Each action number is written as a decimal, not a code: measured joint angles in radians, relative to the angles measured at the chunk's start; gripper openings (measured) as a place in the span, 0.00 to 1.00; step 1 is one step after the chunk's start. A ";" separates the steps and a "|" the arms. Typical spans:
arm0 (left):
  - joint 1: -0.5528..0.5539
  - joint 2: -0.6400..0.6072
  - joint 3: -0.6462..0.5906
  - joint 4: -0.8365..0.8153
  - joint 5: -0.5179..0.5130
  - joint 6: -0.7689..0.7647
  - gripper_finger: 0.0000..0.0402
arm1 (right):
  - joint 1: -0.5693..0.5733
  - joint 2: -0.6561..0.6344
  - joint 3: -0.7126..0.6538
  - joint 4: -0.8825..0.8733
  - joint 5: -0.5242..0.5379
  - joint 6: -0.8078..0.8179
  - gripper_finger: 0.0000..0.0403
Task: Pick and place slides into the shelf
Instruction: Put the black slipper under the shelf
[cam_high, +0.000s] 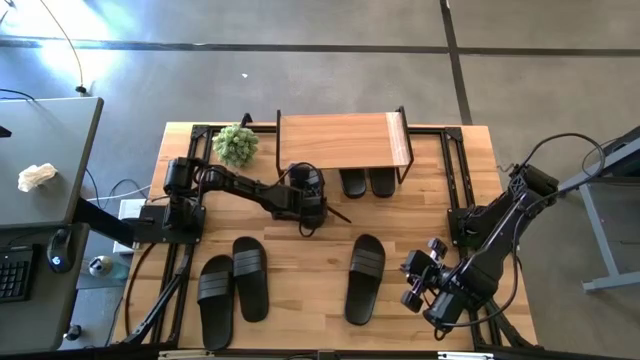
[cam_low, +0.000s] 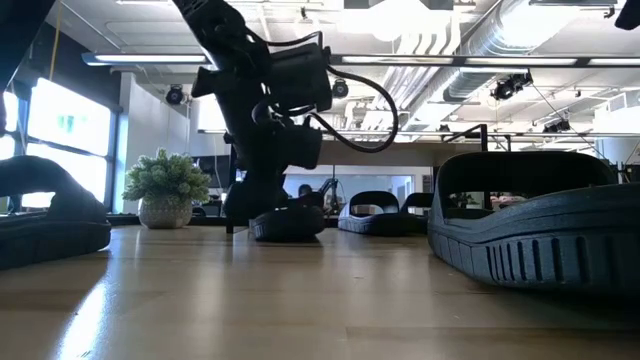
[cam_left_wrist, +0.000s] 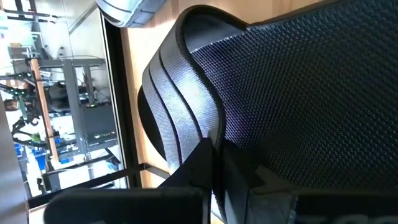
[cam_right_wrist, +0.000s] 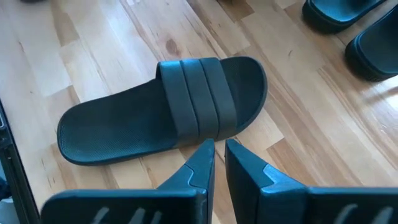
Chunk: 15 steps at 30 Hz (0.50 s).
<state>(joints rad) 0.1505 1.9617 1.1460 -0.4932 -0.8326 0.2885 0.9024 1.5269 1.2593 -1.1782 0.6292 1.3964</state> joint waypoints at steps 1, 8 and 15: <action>0.000 0.000 0.000 0.000 0.002 0.002 0.02 | 0.000 0.000 0.000 -0.002 0.002 0.000 0.06; 0.000 0.001 0.000 -0.087 0.002 -0.009 0.13 | 0.000 0.000 0.000 -0.005 0.011 -0.007 0.06; 0.002 -0.031 -0.006 -0.150 0.007 -0.030 0.23 | 0.000 0.000 0.000 -0.009 0.056 -0.035 0.10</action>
<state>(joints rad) 0.1524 1.9311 1.1404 -0.6434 -0.8256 0.2588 0.9026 1.5266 1.2592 -1.1873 0.6855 1.3615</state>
